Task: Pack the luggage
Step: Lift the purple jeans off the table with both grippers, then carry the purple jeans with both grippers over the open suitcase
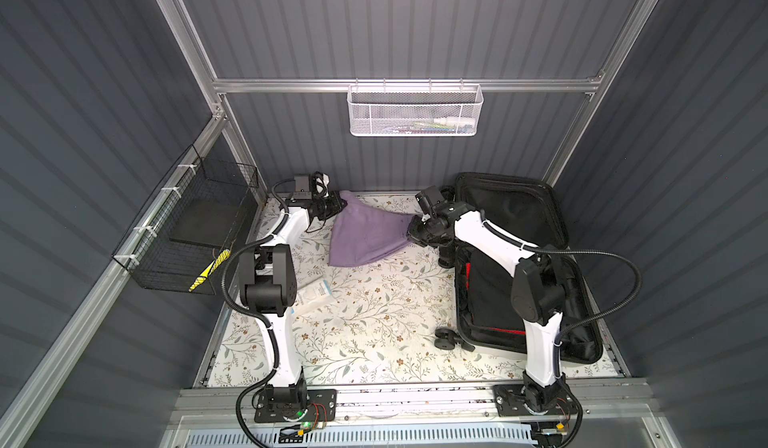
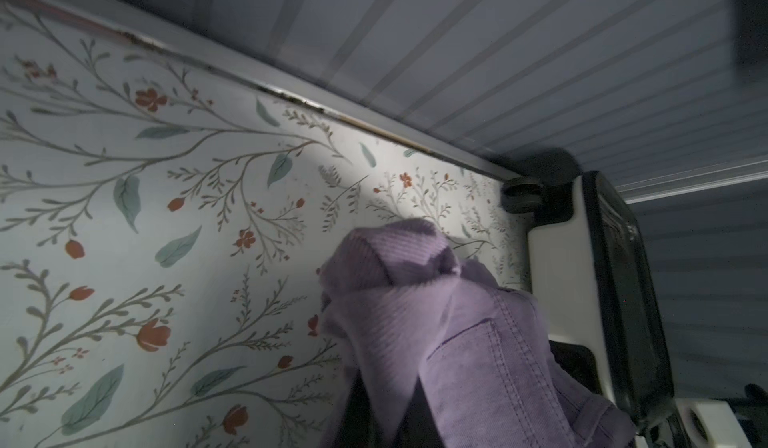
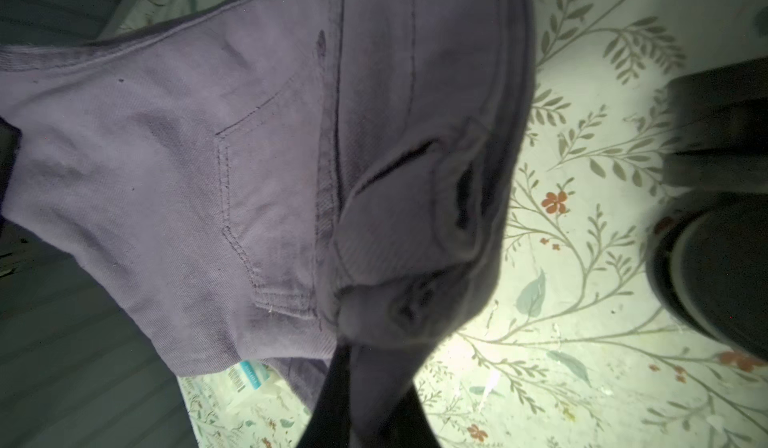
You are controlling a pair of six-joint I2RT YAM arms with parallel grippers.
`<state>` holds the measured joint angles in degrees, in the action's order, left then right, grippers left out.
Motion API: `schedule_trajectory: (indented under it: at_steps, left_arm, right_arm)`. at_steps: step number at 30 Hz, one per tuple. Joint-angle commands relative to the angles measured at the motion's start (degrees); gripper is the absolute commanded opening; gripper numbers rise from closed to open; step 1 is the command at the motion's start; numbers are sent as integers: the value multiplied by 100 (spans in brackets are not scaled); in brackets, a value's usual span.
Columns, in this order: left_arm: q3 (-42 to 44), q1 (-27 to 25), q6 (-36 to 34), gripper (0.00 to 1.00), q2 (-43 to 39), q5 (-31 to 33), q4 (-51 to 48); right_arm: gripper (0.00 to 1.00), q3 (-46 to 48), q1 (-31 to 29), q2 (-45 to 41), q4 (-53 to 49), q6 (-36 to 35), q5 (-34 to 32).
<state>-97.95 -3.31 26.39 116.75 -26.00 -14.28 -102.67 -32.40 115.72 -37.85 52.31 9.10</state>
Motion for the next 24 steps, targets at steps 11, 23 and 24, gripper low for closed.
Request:
schedule_trajectory:
  at_steps: [11, 23, 24]
  left_arm:
    - [391, -263, 251, 0, -1484, -14, -349]
    - [567, -1871, 852, 0, -2169, 671, -136]
    - [492, -2046, 889, 0, -2150, 810, -133]
  right_arm:
    - [0, 644, -38, -1729, -253, -465, -186]
    - [0, 2236, 415, -3905, -599, -626, -644]
    - [0, 2414, 558, -4169, -655, -626, -631]
